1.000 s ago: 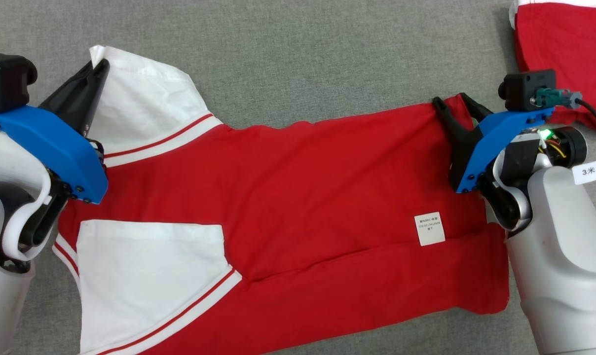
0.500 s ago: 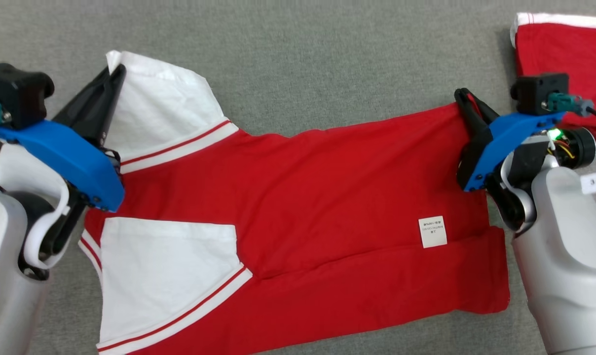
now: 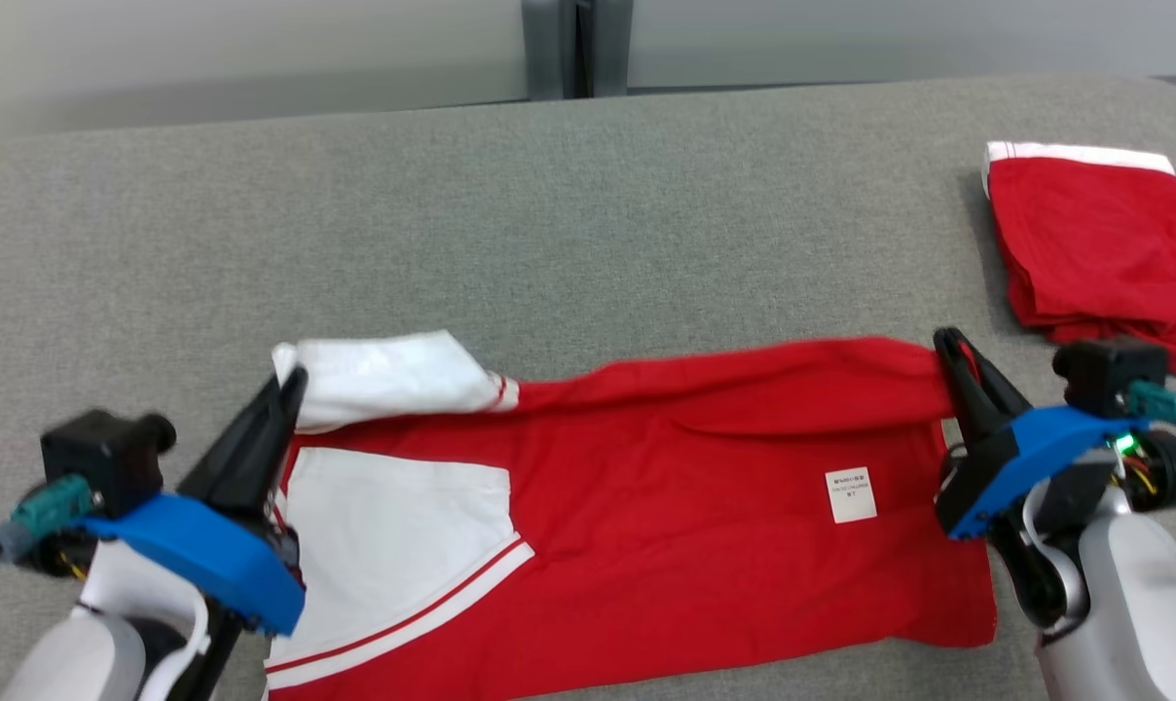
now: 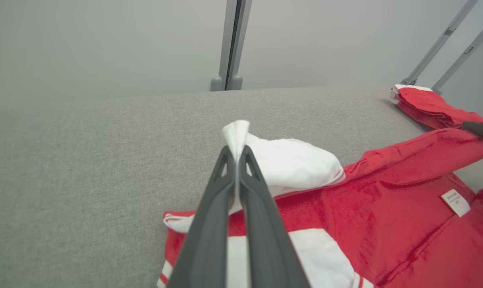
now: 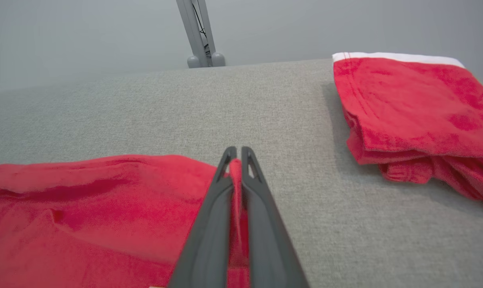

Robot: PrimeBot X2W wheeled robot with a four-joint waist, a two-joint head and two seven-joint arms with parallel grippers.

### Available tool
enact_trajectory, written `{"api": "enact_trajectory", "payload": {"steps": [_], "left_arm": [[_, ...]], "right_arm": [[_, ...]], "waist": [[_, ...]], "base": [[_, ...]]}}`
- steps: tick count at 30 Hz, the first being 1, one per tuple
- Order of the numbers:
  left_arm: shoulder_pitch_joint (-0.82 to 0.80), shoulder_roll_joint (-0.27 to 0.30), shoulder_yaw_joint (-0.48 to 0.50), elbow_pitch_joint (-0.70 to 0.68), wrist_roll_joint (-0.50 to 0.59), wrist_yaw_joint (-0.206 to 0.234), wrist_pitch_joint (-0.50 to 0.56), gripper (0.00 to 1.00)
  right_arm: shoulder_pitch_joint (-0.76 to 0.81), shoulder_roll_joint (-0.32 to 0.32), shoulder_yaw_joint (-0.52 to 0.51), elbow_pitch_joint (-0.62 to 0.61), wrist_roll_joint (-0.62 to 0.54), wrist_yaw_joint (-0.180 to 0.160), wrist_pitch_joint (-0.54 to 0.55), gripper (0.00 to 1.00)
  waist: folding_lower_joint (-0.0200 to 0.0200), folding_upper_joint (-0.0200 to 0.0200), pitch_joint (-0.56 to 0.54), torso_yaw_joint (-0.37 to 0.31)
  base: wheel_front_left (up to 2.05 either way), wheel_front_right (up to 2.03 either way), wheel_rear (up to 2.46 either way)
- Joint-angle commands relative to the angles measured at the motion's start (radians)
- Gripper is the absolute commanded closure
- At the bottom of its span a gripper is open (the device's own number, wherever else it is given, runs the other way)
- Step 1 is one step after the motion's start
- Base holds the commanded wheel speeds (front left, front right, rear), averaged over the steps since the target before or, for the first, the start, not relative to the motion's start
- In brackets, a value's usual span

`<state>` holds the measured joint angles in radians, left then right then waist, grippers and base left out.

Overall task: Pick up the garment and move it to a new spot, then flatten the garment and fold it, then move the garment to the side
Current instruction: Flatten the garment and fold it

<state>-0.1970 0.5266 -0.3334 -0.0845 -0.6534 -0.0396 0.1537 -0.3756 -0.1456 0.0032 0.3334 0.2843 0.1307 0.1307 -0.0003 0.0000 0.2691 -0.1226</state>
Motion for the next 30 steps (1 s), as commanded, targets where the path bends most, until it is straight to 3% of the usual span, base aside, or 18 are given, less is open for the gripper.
{"api": "enact_trajectory", "payload": {"steps": [1,11,20,21,22,23,30], "left_arm": [[0.031,-0.006,0.005,0.004,-0.003,0.009,-0.020,1.00],[0.198,-0.077,-0.009,0.066,-0.035,0.016,-0.155,1.00],[0.284,-0.127,-0.015,0.129,-0.054,-0.006,-0.266,1.00],[0.290,-0.134,-0.013,0.138,-0.058,-0.009,-0.283,0.86],[0.296,-0.139,-0.013,0.147,-0.058,-0.011,-0.297,0.37],[0.301,-0.144,-0.011,0.157,-0.061,-0.013,-0.311,0.00],[0.328,-0.201,0.086,0.157,-0.095,0.004,-0.406,0.00]], "right_arm": [[0.038,0.004,-0.016,-0.022,0.000,0.000,0.002,1.00],[0.180,0.049,-0.058,-0.112,-0.030,0.000,0.000,1.00],[0.281,0.078,-0.088,-0.153,-0.038,0.000,-0.056,0.98],[0.293,0.081,-0.090,-0.158,-0.034,0.000,-0.065,0.78],[0.305,0.085,-0.093,-0.163,-0.032,0.000,-0.074,0.55],[0.316,0.087,-0.097,-0.167,-0.032,0.000,-0.084,0.00],[0.383,0.094,-0.139,-0.185,-0.026,0.000,-0.133,0.00]], "waist": [[0.0003,0.0000,-0.011,0.003],[0.0003,0.0000,-0.047,0.013],[0.0003,0.0000,-0.085,0.028],[0.0003,0.0000,-0.089,0.030],[0.0003,0.0000,-0.094,0.031],[0.0003,0.0000,-0.098,0.032],[0.0003,0.0000,-0.116,0.035]], "base": [[0.00,0.00,0.00],[0.00,0.00,0.00],[0.00,0.00,0.00],[0.00,0.00,0.00],[0.00,0.00,0.00],[0.00,0.00,0.00],[0.00,0.00,0.00]]}}
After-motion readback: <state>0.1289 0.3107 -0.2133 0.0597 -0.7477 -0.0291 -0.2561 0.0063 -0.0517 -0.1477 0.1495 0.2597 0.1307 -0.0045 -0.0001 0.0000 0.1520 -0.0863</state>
